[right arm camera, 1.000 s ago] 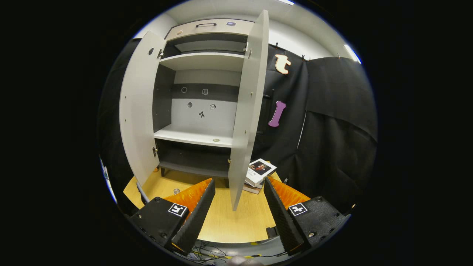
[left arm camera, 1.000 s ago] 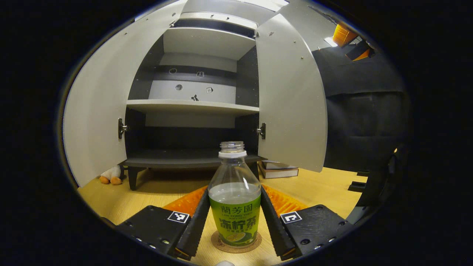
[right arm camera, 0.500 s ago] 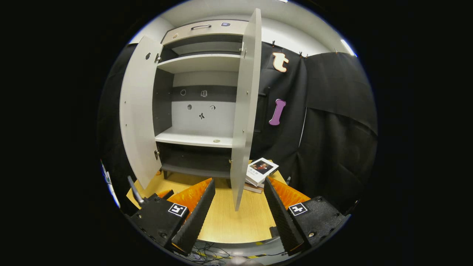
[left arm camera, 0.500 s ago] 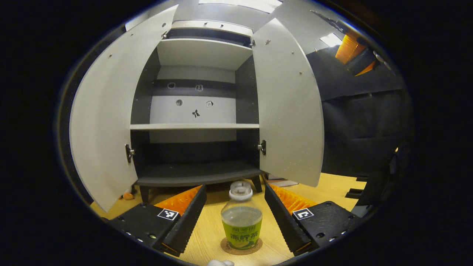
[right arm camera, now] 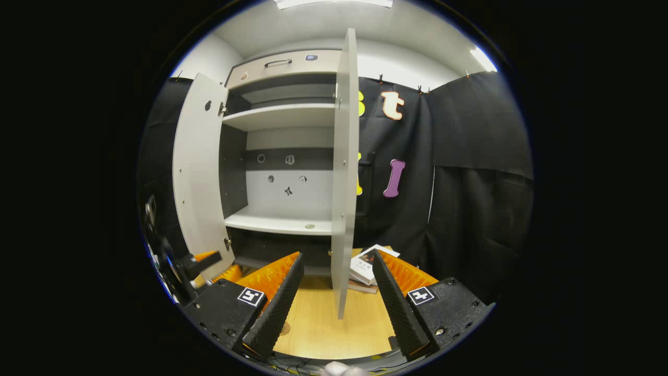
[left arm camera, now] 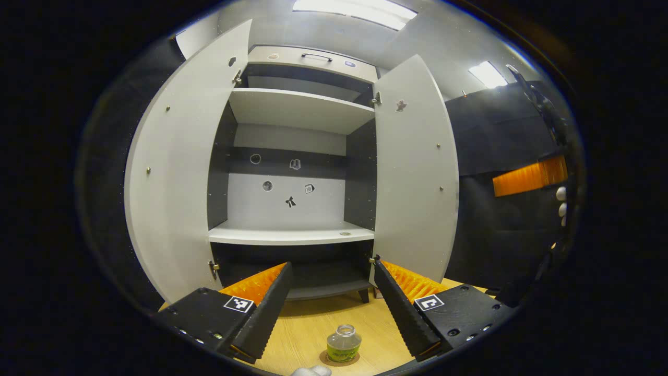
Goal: Grasp the bottle in the cabinet with the left hand and place it on the coaster, then close the right door with the right hand and the left door with the left hand.
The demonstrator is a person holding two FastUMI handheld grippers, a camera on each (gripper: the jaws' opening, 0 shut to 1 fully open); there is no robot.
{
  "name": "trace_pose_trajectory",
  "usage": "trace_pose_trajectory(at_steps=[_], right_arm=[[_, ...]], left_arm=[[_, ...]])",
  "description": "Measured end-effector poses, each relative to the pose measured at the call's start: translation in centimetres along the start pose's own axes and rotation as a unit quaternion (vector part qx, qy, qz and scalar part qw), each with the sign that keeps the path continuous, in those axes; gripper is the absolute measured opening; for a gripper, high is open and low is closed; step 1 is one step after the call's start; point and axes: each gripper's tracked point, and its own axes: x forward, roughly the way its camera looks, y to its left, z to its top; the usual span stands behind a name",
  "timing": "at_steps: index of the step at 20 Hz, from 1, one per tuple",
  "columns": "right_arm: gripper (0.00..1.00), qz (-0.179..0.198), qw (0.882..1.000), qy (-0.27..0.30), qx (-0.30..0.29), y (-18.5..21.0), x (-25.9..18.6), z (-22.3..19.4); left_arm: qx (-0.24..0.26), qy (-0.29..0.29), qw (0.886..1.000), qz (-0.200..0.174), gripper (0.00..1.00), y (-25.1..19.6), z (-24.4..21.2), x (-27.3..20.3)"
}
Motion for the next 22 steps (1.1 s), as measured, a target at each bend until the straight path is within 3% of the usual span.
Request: trace_pose_trajectory(at_steps=[6, 11, 14, 18, 22], right_arm=[[0.82, -0.036, 0.999, -0.031, 0.015, -4.9, 1.5, 2.3], [0.82, -0.054, 0.998, -0.031, 0.031, -10.0, 4.3, 3.3], [0.82, -0.049, 0.998, -0.024, 0.036, -12.3, 6.5, 3.8], [0.82, -0.032, 0.999, -0.016, 0.036, -14.2, 9.9, 4.5], [0.82, 0.019, 0.998, -0.021, 0.048, -13.2, 12.7, 6.4]], left_arm=[[0.014, 0.018, 0.994, 0.107, 0.96, 7.1, 3.0, -5.4], [0.043, 0.032, 0.984, 0.171, 0.96, 10.5, 4.4, -9.8], [0.056, 0.029, 0.978, 0.198, 1.00, 10.7, 6.1, -11.3], [0.049, 0.021, 0.977, 0.208, 0.96, 9.1, 8.3, -11.8], [0.051, 0.015, 0.975, 0.215, 0.96, 7.6, 9.9, -11.6]])
